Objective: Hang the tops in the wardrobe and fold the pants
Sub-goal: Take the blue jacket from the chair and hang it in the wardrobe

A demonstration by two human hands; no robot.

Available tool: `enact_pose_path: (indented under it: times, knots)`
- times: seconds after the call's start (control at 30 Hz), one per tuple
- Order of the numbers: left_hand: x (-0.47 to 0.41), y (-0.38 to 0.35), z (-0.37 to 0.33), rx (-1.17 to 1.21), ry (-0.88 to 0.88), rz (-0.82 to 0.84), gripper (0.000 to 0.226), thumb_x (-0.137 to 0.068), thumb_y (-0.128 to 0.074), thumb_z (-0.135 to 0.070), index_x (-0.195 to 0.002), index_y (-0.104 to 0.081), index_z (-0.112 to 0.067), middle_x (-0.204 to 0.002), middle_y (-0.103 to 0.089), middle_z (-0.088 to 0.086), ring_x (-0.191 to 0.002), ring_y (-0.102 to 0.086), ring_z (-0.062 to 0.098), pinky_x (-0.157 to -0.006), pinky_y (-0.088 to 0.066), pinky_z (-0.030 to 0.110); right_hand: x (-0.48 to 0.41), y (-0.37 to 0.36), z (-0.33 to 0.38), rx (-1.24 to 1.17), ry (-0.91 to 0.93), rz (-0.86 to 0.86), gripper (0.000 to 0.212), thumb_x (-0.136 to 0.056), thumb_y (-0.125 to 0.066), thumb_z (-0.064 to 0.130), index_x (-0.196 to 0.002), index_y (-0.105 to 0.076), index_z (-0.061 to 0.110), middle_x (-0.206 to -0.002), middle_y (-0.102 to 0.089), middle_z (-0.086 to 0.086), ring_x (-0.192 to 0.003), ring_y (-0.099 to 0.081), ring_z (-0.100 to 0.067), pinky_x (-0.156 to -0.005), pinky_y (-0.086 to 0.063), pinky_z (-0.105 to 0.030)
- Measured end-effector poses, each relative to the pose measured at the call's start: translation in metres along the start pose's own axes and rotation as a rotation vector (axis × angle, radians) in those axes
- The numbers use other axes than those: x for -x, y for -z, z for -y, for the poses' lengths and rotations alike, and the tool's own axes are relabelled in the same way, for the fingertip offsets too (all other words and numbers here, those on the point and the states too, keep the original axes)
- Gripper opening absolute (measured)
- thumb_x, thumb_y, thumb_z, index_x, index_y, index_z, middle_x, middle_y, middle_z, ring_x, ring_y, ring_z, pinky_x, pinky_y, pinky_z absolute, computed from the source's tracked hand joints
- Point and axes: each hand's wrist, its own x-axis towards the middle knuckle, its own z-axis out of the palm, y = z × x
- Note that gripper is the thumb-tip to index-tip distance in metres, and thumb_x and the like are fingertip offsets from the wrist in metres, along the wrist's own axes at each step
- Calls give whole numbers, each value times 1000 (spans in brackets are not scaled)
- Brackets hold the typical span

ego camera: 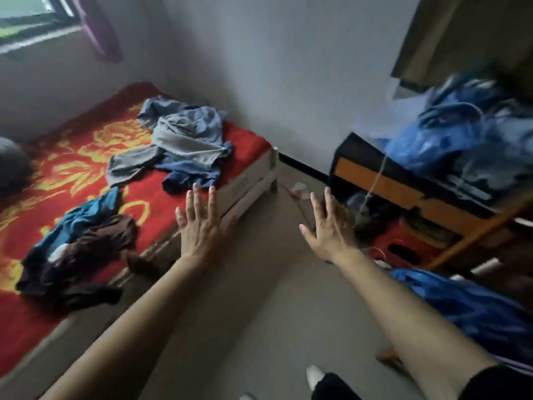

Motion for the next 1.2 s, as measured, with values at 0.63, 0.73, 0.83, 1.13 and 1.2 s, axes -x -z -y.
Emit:
enact_pose_path:
  times: [0.63, 0.73, 0.83, 1.13, 1.2]
  knots:
    - [148, -140, -428, 15, -884, 312, 73, -97, -26, -59, -156, -4, -21, -163, 6, 11, -150, 3, 30, -118, -7, 56, 339, 18, -328, -24, -892, -58, 83, -96, -44, 55, -158, -6, 16, -163, -2, -19, -145, -23, -36, -117, -27, -44]
    - [171, -171, -469, -60, -856, 383, 71, -98, -26, -56, -156, -3, -22, -163, 8, 11, -150, 4, 31, -118, -8, 57, 358, 9, -388, -64, -903, -2, 84, -95, -46, 53, -158, -4, 16, -163, -2, -20, -144, -26, -36, -116, -29, -44]
    - [190, -206, -506, -102, -837, 447, 72, -98, -34, -53, -156, -7, -21, -163, 5, 13, -150, 1, 32, -117, -11, 58, 373, 1, -451, -84, -917, 34, 85, -93, -53, 49, -158, -9, 14, -161, -9, -22, -140, -32, -38, -112, -33, -43]
    - [206, -330, -589, -166, -859, 628, 77, -95, -38, -57, -155, -9, -20, -163, 4, 14, -149, 2, 33, -118, -9, 58, 373, -85, -567, -262, -1010, 99, 82, -92, -58, 40, -157, -12, 18, -159, -19, -22, -136, -36, -41, -106, -38, -48]
    - [207, -381, -607, -181, -868, 682, 79, -94, -39, -58, -156, -8, -21, -163, 7, 12, -150, 5, 31, -118, -7, 57, 373, -124, -580, -335, -1094, 98, 81, -93, -59, 36, -157, -12, 19, -160, -16, -22, -139, -32, -42, -108, -37, -50]
